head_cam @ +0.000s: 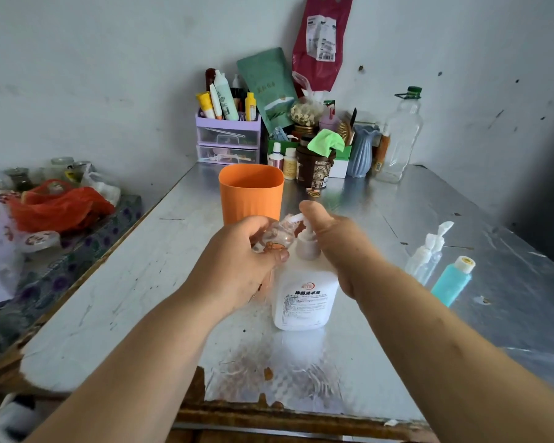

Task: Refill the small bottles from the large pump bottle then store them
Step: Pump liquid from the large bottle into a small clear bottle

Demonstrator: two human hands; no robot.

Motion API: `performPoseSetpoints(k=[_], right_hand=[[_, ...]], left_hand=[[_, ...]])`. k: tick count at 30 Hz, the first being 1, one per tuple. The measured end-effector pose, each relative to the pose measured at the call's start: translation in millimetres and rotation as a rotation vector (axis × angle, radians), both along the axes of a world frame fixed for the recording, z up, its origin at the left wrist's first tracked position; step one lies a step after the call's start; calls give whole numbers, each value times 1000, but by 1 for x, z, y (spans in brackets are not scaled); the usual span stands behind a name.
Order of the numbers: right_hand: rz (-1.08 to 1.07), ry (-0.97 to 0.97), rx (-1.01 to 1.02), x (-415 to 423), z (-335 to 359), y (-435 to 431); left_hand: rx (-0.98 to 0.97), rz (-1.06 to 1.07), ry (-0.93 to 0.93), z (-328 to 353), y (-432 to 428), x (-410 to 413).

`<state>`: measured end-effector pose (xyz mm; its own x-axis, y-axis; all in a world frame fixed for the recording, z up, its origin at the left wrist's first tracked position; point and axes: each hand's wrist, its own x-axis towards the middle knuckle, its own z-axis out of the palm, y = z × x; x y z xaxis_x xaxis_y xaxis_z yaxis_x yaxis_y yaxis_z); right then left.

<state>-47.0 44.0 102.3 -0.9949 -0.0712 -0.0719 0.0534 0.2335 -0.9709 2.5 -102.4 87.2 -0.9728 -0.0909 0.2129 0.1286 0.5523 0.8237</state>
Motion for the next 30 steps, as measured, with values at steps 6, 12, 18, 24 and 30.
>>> performPoseSetpoints(k=[6,12,18,24,30], right_hand=[[57,-25,-21,2,-6,1],[79,-45,-26,0,4,1],[62,-13,-9,-2,7,-1],[81,6,-56,2,2,3],[70,36,-91,-2,-10,1]], left_hand=[[-5,-3,-19,-3,-1,1],[-30,-6,-14,3,0,5],[-33,2,-6,7,1,4],[-45,8,4,3,-1,0],[-42,-4,-21,-2,-3,-3]])
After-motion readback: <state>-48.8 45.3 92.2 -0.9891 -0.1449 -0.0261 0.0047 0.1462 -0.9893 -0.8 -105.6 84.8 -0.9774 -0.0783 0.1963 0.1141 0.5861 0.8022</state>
